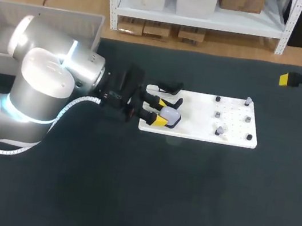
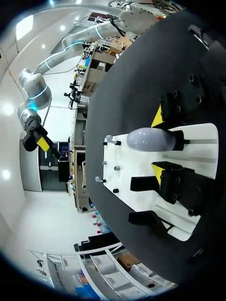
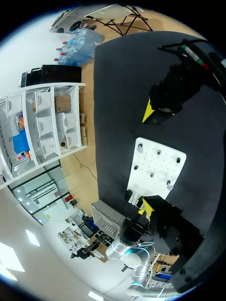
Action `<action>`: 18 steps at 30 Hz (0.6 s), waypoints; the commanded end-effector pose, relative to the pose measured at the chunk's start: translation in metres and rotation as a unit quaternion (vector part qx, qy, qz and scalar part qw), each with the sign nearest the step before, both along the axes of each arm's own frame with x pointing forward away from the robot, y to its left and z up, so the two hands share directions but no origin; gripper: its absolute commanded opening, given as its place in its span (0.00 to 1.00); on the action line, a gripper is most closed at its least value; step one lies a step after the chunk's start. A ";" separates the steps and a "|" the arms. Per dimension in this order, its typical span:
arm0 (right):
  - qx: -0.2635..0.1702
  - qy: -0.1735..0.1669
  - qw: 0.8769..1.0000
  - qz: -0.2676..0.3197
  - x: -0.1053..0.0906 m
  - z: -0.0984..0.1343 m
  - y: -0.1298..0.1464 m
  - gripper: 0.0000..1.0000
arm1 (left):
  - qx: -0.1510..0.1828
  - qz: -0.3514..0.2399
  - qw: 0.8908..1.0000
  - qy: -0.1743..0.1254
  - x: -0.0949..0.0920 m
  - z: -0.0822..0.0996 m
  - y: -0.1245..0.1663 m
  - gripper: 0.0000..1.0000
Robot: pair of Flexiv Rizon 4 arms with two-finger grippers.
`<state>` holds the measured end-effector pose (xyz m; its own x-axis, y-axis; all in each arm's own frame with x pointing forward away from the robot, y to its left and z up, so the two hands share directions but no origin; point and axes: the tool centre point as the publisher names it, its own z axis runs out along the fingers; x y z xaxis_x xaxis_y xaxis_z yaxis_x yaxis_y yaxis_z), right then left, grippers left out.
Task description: Pick up each earbud case from the left stands, insert the matching earbuds, close the lid, and place the case in the box.
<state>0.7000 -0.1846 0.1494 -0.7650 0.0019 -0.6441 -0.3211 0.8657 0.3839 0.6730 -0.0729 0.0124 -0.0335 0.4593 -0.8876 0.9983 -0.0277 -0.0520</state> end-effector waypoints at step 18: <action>0.000 0.000 1.000 0.000 0.000 0.000 0.000 1.00 | -0.039 -0.009 0.998 -0.052 -0.006 0.042 0.006 0.00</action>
